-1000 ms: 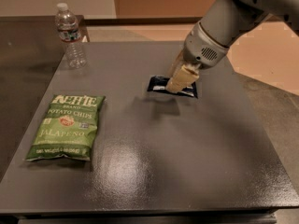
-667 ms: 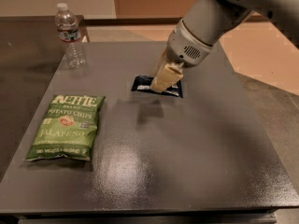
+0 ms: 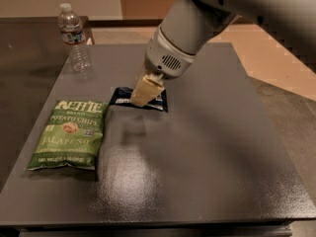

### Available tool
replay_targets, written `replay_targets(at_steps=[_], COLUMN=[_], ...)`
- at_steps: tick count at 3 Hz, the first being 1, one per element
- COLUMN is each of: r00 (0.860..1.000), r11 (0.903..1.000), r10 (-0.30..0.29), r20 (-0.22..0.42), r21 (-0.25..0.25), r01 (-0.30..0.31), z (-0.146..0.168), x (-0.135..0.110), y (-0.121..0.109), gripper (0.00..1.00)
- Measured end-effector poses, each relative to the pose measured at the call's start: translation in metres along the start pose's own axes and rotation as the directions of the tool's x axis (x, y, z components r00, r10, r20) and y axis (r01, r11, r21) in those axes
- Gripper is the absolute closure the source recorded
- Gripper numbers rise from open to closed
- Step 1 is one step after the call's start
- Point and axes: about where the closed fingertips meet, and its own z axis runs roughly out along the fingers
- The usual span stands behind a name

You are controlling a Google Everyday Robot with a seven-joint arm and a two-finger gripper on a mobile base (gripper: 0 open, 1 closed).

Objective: Move rxbar blueberry near green jalapeno chip bag

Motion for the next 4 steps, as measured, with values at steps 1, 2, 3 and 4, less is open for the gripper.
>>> replay_targets(at_steps=[1, 2, 3, 4], r00=[1.0, 0.998, 0.997, 0.999], r11=[0.9994, 0.9979, 0.9975, 0.9982], r10=[0.026, 0.06, 0.071, 0.041], r20=[-0.002, -0.011, 0.003, 0.035], r21=[0.021, 0.026, -0.007, -0.046], r01=[-0.026, -0.06, -0.071, -0.039], z=[0.019, 0.045, 0.062, 0.072], x=[-0.012, -0.006, 0.001, -0.002], y=[0.011, 0.012, 0.013, 0.019], gripper=[1.0, 1.0, 0.82, 0.59])
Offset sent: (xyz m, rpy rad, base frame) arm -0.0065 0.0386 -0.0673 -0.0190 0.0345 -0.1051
